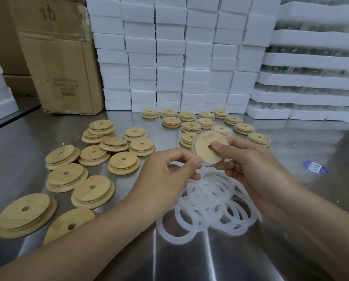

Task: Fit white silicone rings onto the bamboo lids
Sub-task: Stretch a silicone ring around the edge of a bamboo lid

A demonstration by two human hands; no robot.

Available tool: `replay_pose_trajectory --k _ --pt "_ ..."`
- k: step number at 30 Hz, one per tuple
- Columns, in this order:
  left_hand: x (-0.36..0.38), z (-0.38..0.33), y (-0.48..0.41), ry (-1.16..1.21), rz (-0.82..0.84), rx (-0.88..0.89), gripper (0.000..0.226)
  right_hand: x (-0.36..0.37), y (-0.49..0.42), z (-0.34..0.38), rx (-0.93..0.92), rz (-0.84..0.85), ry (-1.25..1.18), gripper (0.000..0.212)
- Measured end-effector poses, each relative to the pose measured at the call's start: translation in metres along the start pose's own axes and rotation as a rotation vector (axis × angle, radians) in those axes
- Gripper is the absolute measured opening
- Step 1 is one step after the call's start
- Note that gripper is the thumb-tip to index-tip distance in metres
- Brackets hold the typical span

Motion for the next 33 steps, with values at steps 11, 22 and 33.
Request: replay_pose_trajectory --k 11,22,33 --pt "-0.003 0.004 0.002 0.021 -0.033 -0.067 0.017 0.002 0.006 0.017 -0.123 -0.044 0.108 0.014" --pt "0.001 0.0 0.003 0.028 0.012 -0.046 0.015 0.002 0.002 -0.009 0.057 -0.035 -0.099 0.022" --pt "-0.006 0.002 0.006 0.068 -0.053 -0.111 0.019 0.01 0.005 0.008 -0.055 0.025 0.007 0.035"
Point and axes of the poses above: each hand's wrist, its own y-axis away from the middle knuckle, its own x-axis out of the palm, z = x × y, the point moved 10 cm from there along -y, towards the middle knuckle, and after that the axes turned 2 degrees about -y, right-handed, at the moved point
